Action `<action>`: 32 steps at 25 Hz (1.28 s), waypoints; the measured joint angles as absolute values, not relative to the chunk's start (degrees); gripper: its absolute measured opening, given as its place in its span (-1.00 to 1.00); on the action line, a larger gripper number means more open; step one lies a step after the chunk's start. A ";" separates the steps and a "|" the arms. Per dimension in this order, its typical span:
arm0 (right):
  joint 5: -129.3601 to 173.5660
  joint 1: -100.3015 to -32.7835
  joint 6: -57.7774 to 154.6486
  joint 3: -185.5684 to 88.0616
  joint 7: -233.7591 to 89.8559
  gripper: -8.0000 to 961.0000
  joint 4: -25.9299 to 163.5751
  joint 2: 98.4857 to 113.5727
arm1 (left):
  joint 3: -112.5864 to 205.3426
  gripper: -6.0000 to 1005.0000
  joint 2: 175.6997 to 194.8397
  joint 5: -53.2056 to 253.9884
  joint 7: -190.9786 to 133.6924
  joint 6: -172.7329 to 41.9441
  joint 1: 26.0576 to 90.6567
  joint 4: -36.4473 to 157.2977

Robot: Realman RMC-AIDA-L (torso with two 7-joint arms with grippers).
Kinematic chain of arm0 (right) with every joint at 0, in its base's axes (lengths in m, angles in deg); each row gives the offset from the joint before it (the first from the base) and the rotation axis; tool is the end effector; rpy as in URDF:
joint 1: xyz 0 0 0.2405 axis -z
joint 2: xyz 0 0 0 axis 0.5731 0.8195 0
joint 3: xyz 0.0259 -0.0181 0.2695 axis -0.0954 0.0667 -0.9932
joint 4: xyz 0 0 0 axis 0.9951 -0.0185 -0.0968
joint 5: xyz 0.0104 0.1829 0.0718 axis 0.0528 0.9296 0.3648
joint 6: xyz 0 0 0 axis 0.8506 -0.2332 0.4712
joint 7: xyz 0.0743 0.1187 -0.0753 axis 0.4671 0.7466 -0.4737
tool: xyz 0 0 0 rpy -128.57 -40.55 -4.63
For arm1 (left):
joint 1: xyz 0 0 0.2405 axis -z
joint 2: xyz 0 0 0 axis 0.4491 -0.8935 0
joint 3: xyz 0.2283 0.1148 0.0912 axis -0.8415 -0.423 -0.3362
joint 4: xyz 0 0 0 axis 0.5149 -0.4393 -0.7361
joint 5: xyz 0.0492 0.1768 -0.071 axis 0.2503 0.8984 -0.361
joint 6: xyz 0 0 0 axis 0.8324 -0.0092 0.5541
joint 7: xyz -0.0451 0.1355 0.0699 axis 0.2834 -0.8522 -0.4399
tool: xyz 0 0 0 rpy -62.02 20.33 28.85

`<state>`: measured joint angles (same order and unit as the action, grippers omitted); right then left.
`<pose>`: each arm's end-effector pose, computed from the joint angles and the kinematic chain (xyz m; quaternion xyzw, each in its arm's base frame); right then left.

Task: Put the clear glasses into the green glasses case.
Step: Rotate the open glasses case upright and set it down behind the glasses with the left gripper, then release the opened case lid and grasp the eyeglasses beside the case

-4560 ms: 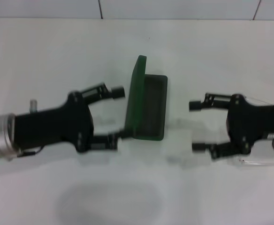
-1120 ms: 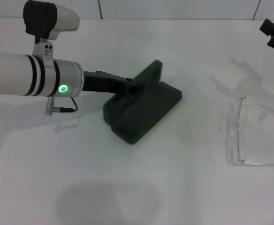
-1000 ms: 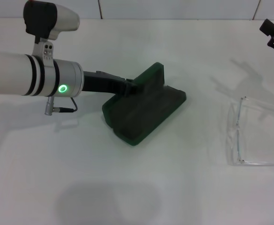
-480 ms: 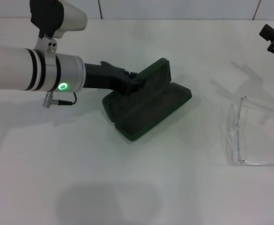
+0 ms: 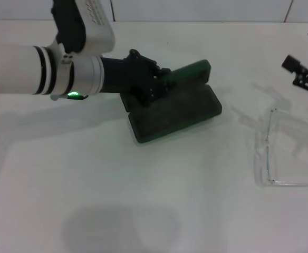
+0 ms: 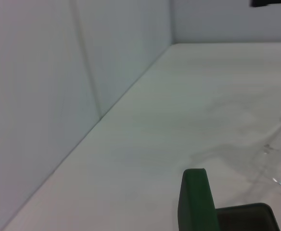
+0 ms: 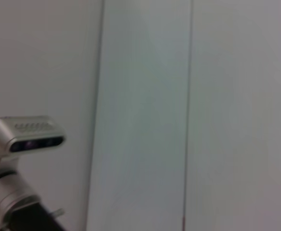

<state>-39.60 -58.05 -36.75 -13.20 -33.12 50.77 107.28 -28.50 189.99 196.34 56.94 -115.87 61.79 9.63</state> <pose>0.2794 0.3186 0.0387 -0.8381 0.0479 0.4070 0.3600 -0.1760 0.3883 -0.0747 -0.9780 -0.0242 -0.0853 0.1888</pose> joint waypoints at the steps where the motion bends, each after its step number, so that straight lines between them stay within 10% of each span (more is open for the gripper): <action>1: -40.09 -58.01 -36.92 -13.17 -33.28 0.80 50.78 107.28 | -28.51 -0.57 189.98 196.33 55.85 -116.22 62.13 9.83; 11: -41.27 -57.26 -36.33 -13.20 -34.05 0.78 50.72 107.32 | -28.14 -0.57 188.76 197.49 51.53 -124.52 72.00 17.53; 32: -42.18 -57.56 -36.11 -12.54 -34.07 0.75 50.78 107.34 | -27.95 -0.37 189.96 200.75 50.44 -124.27 71.38 16.97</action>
<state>-42.18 -57.56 -36.11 -12.54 -34.07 50.78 107.34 -27.95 189.96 200.75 50.44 -124.27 71.38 16.97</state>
